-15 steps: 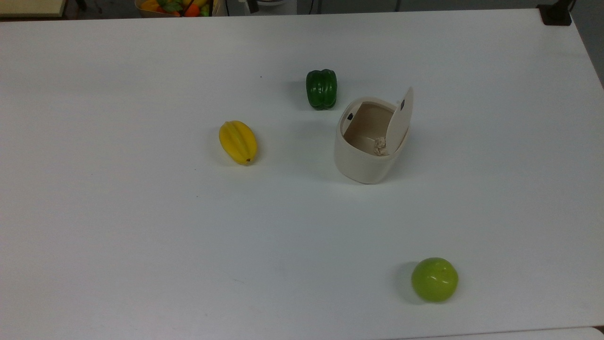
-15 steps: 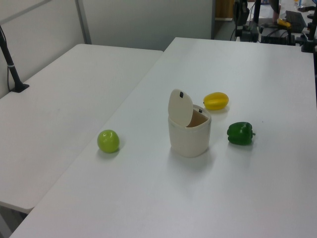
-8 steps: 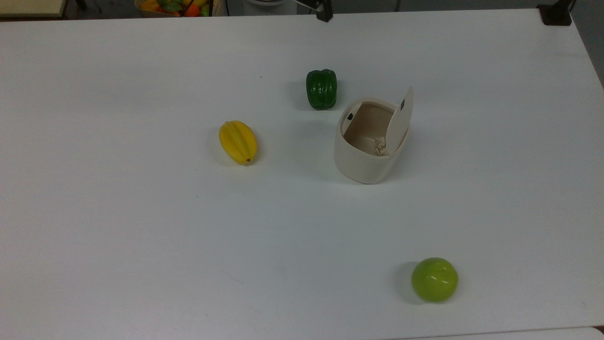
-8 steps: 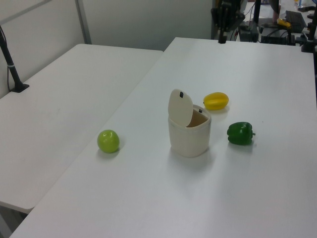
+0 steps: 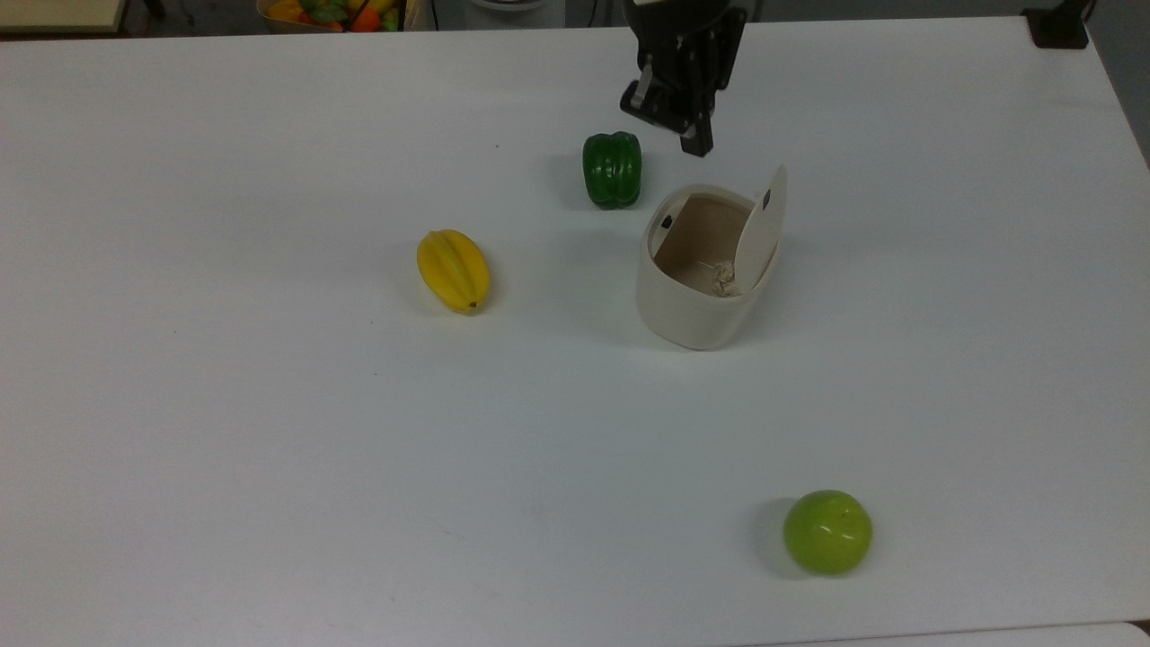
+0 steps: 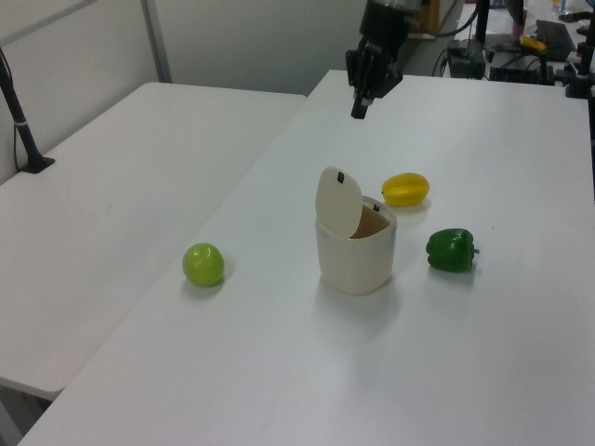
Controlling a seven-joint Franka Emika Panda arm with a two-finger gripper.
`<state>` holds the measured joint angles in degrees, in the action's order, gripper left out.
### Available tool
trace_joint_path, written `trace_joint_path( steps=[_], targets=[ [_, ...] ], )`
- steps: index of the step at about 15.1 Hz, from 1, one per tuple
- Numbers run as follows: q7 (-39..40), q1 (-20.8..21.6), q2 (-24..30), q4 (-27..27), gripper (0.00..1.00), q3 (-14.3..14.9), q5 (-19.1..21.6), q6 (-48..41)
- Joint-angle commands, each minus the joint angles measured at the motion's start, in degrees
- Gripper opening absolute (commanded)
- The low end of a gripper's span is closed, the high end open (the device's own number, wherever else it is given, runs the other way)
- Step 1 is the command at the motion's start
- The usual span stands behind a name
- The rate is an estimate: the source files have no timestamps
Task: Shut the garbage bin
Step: 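Move the gripper down to the raised lid of the cream bin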
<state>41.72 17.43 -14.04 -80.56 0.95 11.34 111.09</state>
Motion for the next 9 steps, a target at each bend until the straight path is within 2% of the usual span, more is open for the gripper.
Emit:
trace_joint_path(
  steps=[1,6,9],
  targets=[
    [-1.3,2.7,-1.8,0.0,0.00,0.3,0.8,4.3],
    [-1.2,6.0,-3.4,0.0,0.00,0.3,-0.1,4.6],
    [-2.3,7.3,-5.2,0.0,0.00,0.4,-0.5,8.5]
  ],
)
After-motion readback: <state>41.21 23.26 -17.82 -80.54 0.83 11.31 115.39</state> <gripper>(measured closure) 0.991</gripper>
